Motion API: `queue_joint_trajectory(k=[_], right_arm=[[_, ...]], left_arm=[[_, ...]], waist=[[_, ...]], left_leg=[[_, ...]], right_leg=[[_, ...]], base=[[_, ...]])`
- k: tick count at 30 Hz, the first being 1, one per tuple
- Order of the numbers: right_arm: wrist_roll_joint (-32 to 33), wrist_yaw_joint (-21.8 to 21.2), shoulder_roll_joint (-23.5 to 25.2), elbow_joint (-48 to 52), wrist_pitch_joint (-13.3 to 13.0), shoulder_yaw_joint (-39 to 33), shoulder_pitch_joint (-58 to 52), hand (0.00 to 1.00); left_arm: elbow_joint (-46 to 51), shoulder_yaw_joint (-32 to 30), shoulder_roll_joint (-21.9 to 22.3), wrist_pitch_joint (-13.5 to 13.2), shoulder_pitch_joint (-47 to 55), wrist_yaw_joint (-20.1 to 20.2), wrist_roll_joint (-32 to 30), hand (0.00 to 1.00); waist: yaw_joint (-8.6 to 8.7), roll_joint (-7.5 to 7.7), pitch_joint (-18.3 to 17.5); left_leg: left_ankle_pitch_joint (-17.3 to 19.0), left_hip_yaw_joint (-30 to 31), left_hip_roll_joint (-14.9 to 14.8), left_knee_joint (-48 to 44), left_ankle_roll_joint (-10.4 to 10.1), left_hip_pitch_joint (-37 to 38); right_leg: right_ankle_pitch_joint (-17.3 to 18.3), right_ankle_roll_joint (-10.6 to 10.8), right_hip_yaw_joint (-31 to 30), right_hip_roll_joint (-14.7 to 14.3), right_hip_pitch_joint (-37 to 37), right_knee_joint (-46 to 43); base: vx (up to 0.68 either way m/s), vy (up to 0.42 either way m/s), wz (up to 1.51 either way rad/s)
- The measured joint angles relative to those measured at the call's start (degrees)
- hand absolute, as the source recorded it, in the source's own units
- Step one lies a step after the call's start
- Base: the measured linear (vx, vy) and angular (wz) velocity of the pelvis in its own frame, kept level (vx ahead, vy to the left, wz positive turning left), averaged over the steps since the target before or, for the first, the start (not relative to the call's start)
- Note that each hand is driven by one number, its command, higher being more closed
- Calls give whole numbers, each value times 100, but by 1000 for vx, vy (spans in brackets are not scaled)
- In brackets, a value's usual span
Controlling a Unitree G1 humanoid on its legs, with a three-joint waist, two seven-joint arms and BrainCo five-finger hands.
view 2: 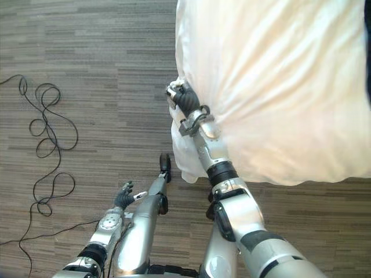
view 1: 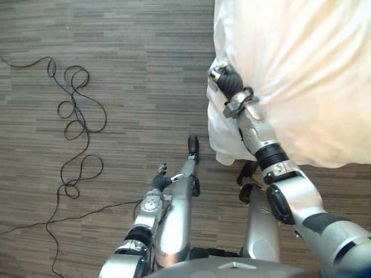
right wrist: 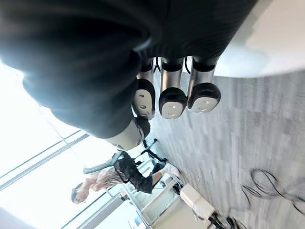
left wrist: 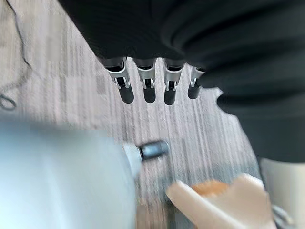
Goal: Tidy the bed and pick cloth on bed and put in laundry
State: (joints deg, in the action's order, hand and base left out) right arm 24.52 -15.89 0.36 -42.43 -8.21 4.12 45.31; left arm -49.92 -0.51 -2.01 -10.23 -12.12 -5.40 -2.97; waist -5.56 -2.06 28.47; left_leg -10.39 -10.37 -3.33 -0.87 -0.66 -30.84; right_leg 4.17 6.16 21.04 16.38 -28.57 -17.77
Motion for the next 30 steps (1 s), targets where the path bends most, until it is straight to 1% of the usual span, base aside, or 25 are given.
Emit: queue_joint_trajectory(k=[1,3,4,5,6,7,9,12,13,16,18,20,21,22,23,24,25,26,27,28,29,30], right_arm=[[2,-11,129,-252,76,-33,-397,100],[1,-16,134,-731,235,-157,-977,100],[-3,-80,134,-878,247,-180,-1414,100],[-5,-124,132,-889,251,-155,-1597,100],[2,-84,130,-997,252,-281,-1822,100],[2,-65,132,-1091,245,-398,-1952,100],[8,-42,63,-1116,202,-501,-2108,100],[73,27,-91,-1104,62,-578,-2219,100],[113,46,-134,-1083,-5,-579,-2307,100],[208,104,-140,-1083,-56,-588,-2529,100],[358,160,-145,-1081,-169,-620,-2759,100],[555,305,-141,-1030,-267,-736,-2958,100],[578,421,-141,-1006,-296,-836,-3027,100],[580,739,-118,-992,-304,-957,-3085,100],[574,980,-103,-953,-288,-1010,-3123,100],[580,1550,-84,-864,-231,-1256,-3229,100],[739,2075,-86,-816,-168,-1580,-3350,100],[1025,2448,-85,-715,-143,-1878,-3480,100],[1273,2729,-82,-632,-129,-2171,-3608,100],[1532,3045,-85,-530,-129,-2493,-3774,100],[1640,3194,-85,-465,-131,-2637,-3863,100],[1748,3468,-87,-352,-141,-2934,-4021,100]], left_arm=[[72,-4,55,-3,-2,0,6,0],[138,-13,120,-1,-2,-1,11,0],[125,-17,152,3,0,-1,18,0],[117,-18,150,2,3,-2,17,0],[111,-16,158,1,12,-3,18,0],[110,-12,179,-2,20,-4,18,0],[63,-9,231,-6,20,-4,18,0],[9,-11,344,-27,24,-32,17,0],[-27,-5,373,-48,24,-103,16,0],[-140,-6,398,-102,25,-179,15,0],[-169,-10,404,-138,26,-218,9,0],[-208,-10,396,-161,25,-246,-2,0],[-208,-14,380,-168,27,-248,-14,0],[-216,-23,360,-169,77,-249,-27,0],[-229,-26,341,-168,101,-249,-41,0],[-280,-27,292,-167,147,-247,-69,0],[-308,-29,269,-170,215,-246,-96,0],[-313,-30,229,-172,243,-244,-97,0],[-314,-42,141,-180,303,-243,-98,0],[-314,-70,84,-190,389,-237,-100,0],[-313,-76,28,-194,435,-232,-105,0],[-314,-87,-84,-203,472,-209,-112,0]], waist=[[-5,5,3],[-10,7,5],[22,8,6],[38,14,9],[73,17,11],[146,18,12],[161,22,14],[204,21,13],[217,22,13],[292,22,13],[300,24,12],[315,46,2],[318,69,0],[308,150,-43],[322,180,-60],[323,220,-73],[318,273,-102],[316,326,-136],[315,409,-193],[333,524,-298],[333,598,-347],[325,714,-433]], left_leg=[[0,9,15,5,0,-52],[-4,-1,57,73,-4,-67],[-4,-3,78,99,-4,-61],[-5,-10,84,123,-5,-40],[-28,-29,92,192,-13,12],[-34,-49,94,222,-13,41],[-54,-140,94,310,-23,158],[-64,-221,80,416,-39,327],[-71,-251,60,465,-48,383],[-70,-286,23,487,-66,473],[-56,-323,-1,497,-84,605],[-21,-359,-40,494,-117,736],[-7,-395,-58,493,-115,798],[31,-493,-83,486,-127,882],[52,-522,-95,480,-131,922],[101,-624,-132,471,-130,1081],[174,-717,-174,441,-135,1245],[254,-775,-221,364,-143,1346],[337,-830,-270,275,-166,1424],[458,-877,-346,138,-198,1467],[506,-914,-389,95,-218,1506],[607,-979,-472,34,-245,1608]], right_leg=[[4,2,0,12,-50,-27],[9,8,0,71,-107,-57],[13,8,-3,93,-114,-67],[15,7,-8,97,-114,-69],[17,4,-42,98,-113,-71],[21,-2,-62,96,-113,-74],[26,-10,-152,93,-111,-92],[36,-22,-265,78,-84,-112],[47,-39,-280,70,-67,-113],[66,-48,-277,33,12,-105],[68,-51,-285,7,131,-78],[72,-58,-287,-29,271,-32],[74,-61,-296,-43,325,-15],[75,-64,-335,-67,348,-1],[74,-64,-361,-82,385,25],[46,-52,-425,-132,549,134],[23,-48,-447,-182,738,245],[1,-48,-463,-221,887,342],[-23,-51,-478,-259,1012,424],[-45,-68,-483,-323,1134,530],[-57,-78,-484,-361,1197,587],[-78,-95,-484,-434,1337,699]], base=[[48,6,7],[79,16,3],[76,20,2],[92,15,-2],[67,0,-6],[76,0,-8],[44,-3,-19],[29,-6,-21],[22,-6,-11],[29,-15,-5],[45,-22,-7],[36,-22,-9],[25,-31,-23],[26,-34,-26],[37,-32,-33],[66,-26,-33],[89,-29,-34],[90,-27,-32],[126,-43,-27],[119,-43,-28],[151,-59,-31],[134,-55,-30]])
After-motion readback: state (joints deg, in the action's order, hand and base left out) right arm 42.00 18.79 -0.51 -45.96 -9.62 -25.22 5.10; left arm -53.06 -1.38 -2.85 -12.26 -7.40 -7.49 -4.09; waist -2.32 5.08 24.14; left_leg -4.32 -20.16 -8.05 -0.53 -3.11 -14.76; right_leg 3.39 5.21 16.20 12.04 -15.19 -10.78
